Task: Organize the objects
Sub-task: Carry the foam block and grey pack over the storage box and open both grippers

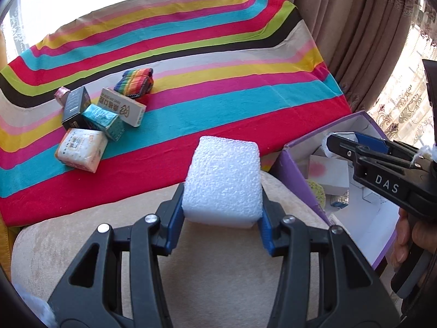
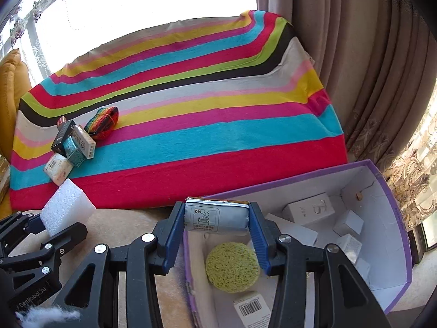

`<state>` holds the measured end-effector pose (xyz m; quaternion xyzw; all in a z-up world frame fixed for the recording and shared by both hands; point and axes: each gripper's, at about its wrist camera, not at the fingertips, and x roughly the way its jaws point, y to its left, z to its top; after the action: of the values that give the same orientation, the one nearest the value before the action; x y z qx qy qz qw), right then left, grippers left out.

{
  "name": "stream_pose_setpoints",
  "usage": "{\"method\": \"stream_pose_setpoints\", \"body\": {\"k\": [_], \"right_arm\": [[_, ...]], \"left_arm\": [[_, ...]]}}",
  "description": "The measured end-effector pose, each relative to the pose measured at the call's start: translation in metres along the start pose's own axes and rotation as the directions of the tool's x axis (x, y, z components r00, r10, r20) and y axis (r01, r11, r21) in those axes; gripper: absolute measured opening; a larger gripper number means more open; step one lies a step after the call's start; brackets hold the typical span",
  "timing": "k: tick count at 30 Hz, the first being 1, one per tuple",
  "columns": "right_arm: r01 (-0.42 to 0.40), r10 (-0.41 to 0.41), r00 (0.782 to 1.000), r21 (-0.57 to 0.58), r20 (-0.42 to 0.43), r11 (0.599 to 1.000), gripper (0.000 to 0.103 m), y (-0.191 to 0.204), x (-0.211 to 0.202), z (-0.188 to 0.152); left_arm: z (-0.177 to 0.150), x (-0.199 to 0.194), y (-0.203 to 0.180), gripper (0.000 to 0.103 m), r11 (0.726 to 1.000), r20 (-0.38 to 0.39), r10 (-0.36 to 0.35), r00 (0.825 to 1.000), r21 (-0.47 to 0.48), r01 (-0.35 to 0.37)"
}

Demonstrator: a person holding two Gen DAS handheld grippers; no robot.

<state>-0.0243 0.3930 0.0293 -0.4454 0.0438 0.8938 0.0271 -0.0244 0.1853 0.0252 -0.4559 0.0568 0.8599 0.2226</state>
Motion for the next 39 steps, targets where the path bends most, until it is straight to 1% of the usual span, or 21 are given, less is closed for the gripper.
{"method": "stream_pose_setpoints", "body": {"k": [4, 6, 11, 14, 18, 20, 22, 23, 24, 25, 27, 29, 32, 34, 37, 39], "right_arm": [[0.042, -0.041, 0.999, 0.043, -0.007, 0.998, 0.047, -0.032, -0.007, -0.01], [0.061, -0.061, 0.998, 0.066, -0.015, 0.996, 0.047, -0.048, -0.01, -0.015], [0.108, -0.105, 0.994, 0.133, -0.032, 0.985, 0.047, -0.086, -0.014, -0.027], [0.132, -0.126, 0.991, 0.175, -0.041, 0.976, 0.047, -0.106, -0.017, -0.033], [0.149, -0.142, 0.989, 0.219, -0.048, 0.964, 0.048, -0.126, -0.019, -0.039], [0.161, -0.153, 0.987, 0.23, -0.05, 0.96, 0.048, -0.133, -0.02, -0.04], [0.178, -0.17, 0.984, 0.234, -0.054, 0.956, 0.051, -0.136, -0.019, -0.041], [0.187, -0.179, 0.982, 0.232, -0.053, 0.955, 0.056, -0.136, -0.019, -0.04], [0.194, -0.188, 0.981, 0.228, -0.049, 0.954, 0.063, -0.135, -0.019, -0.039], [0.197, -0.193, 0.98, 0.224, -0.042, 0.954, 0.067, -0.133, -0.02, -0.038], [0.195, -0.195, 0.981, 0.215, -0.02, 0.957, 0.081, -0.128, -0.022, -0.036], [0.194, -0.198, 0.98, 0.202, 0.001, 0.96, 0.086, -0.121, -0.025, -0.032], [0.22, -0.223, 0.975, 0.166, 0.001, 0.961, 0.086, -0.106, -0.025, -0.024], [0.224, -0.229, 0.973, 0.144, 0.02, 0.964, 0.087, -0.095, -0.027, -0.021], [0.222, -0.232, 0.969, 0.116, 0.088, 0.968, 0.092, -0.075, -0.031, -0.018], [0.218, -0.227, 0.967, 0.081, 0.117, 0.973, 0.097, -0.059, -0.032, -0.015]], "left_arm": [[0.003, 0.004, -0.029, 0.051, 0.998, -0.007, -0.046, 0.999, 0.047, 0.047], [0.004, 0.008, -0.043, 0.051, 0.995, -0.018, -0.078, 0.997, 0.067, 0.079], [0.007, 0.015, -0.074, 0.051, 0.985, -0.043, -0.129, 0.991, 0.113, 0.133], [0.009, 0.018, -0.087, 0.051, 0.975, -0.059, -0.175, 0.983, 0.125, 0.182], [0.011, 0.023, -0.099, 0.052, 0.964, -0.084, -0.22, 0.972, 0.135, 0.229], [0.012, 0.024, -0.103, 0.057, 0.955, -0.094, -0.249, 0.964, 0.142, 0.261], [0.012, 0.023, -0.105, 0.07, 0.956, -0.089, -0.244, 0.966, 0.147, 0.255], [0.012, 0.021, -0.104, 0.072, 0.957, -0.083, -0.244, 0.966, 0.142, 0.253], [0.012, 0.02, -0.102, 0.076, 0.958, -0.079, -0.244, 0.967, 0.136, 0.253], [0.013, 0.019, -0.1, 0.077, 0.96, -0.075, -0.24, 0.968, 0.131, 0.248], [0.014, 0.017, -0.098, 0.077, 0.965, -0.066, -0.222, 0.973, 0.131, 0.229], [0.015, 0.015, -0.094, 0.077, 0.969, -0.058, -0.202, 0.978, 0.134, 0.208], [0.014, 0.009, -0.079, 0.078, 0.977, -0.04, -0.177, 0.983, 0.112, 0.181], [0.014, 0.005, -0.065, 0.079, 0.983, -0.025, -0.156, 0.988, 0.091, 0.157], [0.014, 0.0, -0.038, 0.083, 0.994, -0.006, -0.107, 0.994, 0.03, 0.107], [0.014, -0.003, -0.017, 0.083, 0.997, 0.006, -0.069, 0.998, -0.026, 0.07]]}}
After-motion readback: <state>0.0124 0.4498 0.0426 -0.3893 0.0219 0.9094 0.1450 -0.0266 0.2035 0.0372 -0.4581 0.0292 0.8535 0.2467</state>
